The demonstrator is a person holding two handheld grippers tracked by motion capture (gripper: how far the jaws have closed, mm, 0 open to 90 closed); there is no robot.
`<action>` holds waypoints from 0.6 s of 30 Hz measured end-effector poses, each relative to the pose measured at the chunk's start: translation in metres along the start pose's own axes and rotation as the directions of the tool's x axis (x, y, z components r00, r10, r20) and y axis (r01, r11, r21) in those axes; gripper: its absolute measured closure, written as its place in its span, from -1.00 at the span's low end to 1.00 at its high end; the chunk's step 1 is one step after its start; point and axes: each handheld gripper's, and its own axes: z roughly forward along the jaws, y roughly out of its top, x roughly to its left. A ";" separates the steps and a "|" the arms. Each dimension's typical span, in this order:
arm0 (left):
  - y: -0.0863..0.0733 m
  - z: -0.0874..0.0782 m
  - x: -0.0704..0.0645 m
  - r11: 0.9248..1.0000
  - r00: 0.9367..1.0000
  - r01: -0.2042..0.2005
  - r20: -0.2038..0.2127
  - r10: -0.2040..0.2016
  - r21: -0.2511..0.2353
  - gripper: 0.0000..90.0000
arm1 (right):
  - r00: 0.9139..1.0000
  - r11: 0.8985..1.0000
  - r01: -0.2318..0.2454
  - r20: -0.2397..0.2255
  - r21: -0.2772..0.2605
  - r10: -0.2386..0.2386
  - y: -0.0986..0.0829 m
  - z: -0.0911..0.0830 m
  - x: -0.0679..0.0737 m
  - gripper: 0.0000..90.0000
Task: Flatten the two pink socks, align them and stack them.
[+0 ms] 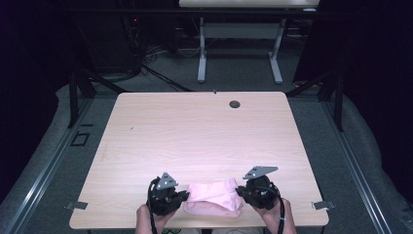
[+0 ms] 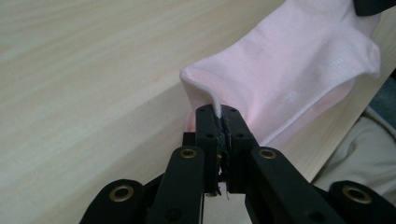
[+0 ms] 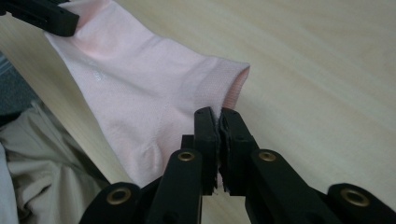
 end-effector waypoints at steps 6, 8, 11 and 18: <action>-0.019 0.017 0.000 0.999 0.998 -0.011 -0.055 0.013 0.045 0.82 | 1.000 0.997 -0.014 0.004 0.080 0.013 -0.021 0.029 -0.001 0.92; -0.021 0.016 0.001 0.999 0.997 -0.007 -0.072 0.010 0.046 0.67 | 1.000 0.997 -0.021 0.004 0.077 0.021 -0.025 0.033 0.000 0.91; -0.022 0.014 0.001 0.999 0.995 -0.015 -0.096 0.019 0.045 0.47 | 1.000 0.997 -0.024 -0.009 0.074 0.024 -0.029 0.034 0.000 0.90; -0.022 -0.003 0.010 1.000 0.991 0.008 -0.134 -0.012 -0.030 -0.50 | 1.000 0.999 -0.028 0.002 0.033 0.028 -0.029 0.026 -0.001 0.42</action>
